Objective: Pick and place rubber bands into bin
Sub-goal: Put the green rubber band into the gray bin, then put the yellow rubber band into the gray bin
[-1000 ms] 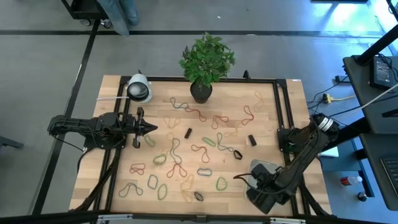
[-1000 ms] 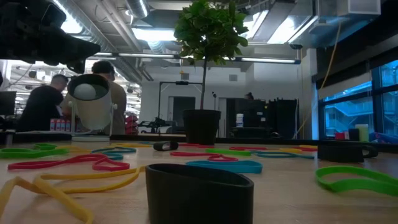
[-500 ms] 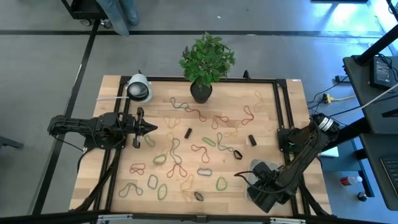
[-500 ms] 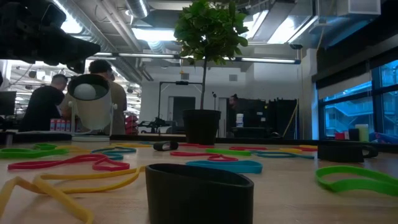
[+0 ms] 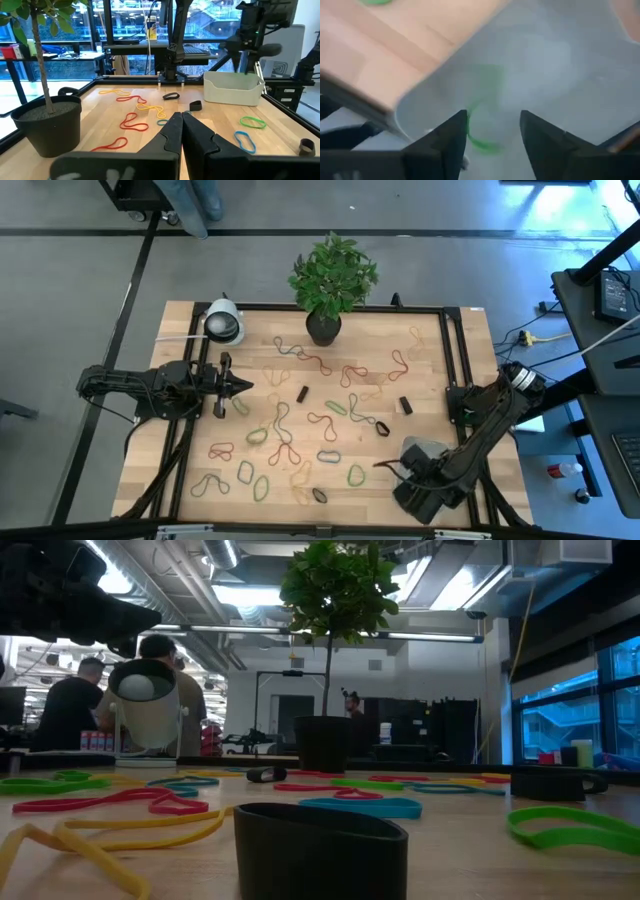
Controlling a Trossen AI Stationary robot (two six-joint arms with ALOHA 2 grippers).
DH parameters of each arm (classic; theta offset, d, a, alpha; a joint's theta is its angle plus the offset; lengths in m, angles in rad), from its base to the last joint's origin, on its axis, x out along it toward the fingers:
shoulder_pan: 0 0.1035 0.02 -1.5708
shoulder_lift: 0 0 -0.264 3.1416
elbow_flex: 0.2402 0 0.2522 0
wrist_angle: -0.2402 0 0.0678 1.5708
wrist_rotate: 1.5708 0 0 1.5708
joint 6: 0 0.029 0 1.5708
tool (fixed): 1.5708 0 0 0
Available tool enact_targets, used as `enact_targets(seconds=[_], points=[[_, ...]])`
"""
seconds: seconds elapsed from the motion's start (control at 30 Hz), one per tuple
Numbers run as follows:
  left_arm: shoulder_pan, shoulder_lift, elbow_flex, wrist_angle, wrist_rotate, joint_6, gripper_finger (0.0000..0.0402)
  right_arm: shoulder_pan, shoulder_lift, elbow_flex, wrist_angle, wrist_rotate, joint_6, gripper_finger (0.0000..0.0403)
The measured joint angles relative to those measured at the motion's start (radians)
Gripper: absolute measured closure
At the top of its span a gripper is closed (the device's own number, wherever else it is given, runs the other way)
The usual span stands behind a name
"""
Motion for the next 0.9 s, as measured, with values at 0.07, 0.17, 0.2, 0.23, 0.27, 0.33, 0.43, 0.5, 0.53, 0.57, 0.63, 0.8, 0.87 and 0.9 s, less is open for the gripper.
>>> enact_targets(seconds=[0.07, 0.17, 0.2, 0.23, 0.27, 0.33, 0.43, 0.5, 0.53, 0.57, 0.63, 0.8, 0.87, 0.9], points=[[0.0, 0.0, 0.0, 0.0, 0.0, 0.0, 0.0398, -0.004, 0.008, -0.004, -0.081, -0.067, 0.07, 0.0241], [0.0, 0.0, 0.0, 0.0, 0.0, 0.001, 0.0398, -0.003, 0.012, -0.001, 0.031, -0.031, 0.058, 0.0265], [0.0, 0.0, 0.0, 0.0, -0.002, 0.001, 0.0398, -0.003, 0.011, 0.001, 0.013, -0.035, 0.061, 0.0273], [0.0, 0.0, 0.0, 0.0, -0.003, 0.0, 0.0398, -0.004, 0.013, -0.001, -0.035, -0.056, 0.084, 0.0281], [0.0, 0.0, 0.0, 0.0, -0.009, 0.001, 0.0398, -0.004, 0.02, -0.004, -0.059, -0.078, 0.117, 0.0288], [0.0, 0.0, 0.0, 0.001, -0.023, 0.001, 0.0398, -0.004, 0.026, -0.006, 0.015, -0.042, 0.128, 0.0303], [0.0, 0.0, 0.0, 0.002, -0.026, 0.001, 0.0398, -0.004, 0.022, -0.001, 0.006, -0.034, 0.117, 0.0321], [0.0, 0.001, 0.0, 0.003, -0.026, -0.006, 0.0398, -0.004, 0.026, -0.003, -0.021, -0.057, 0.145, 0.0332], [0.0, 0.002, 0.0, 0.002, -0.025, -0.018, 0.0398, -0.004, 0.026, -0.003, -0.017, -0.048, 0.147, 0.0338], [0.0, 0.002, 0.0, 0.004, -0.024, -0.032, 0.0398, -0.003, 0.024, -0.003, -0.012, -0.028, 0.144, 0.0344], [0.0, 0.002, 0.0, 0.021, -0.025, -0.06, 0.0398, -0.002, 0.019, -0.001, -0.005, 0.023, 0.136, 0.0359], [0.0, 0.002, 0.0, 0.037, -0.026, -0.146, 0.0391, 0.023, -0.017, 0.017, 0.013, 0.267, 0.137, 0.0396], [0.0, 0.008, 0.0, 0.027, -0.026, -0.149, 0.0377, 0.037, -0.042, 0.015, 0.023, 0.348, 0.135, 0.0394], [0.0, 0.015, 0.0, 0.023, -0.026, -0.152, 0.0368, 0.039, -0.054, 0.014, 0.021, 0.376, 0.129, 0.0394]])
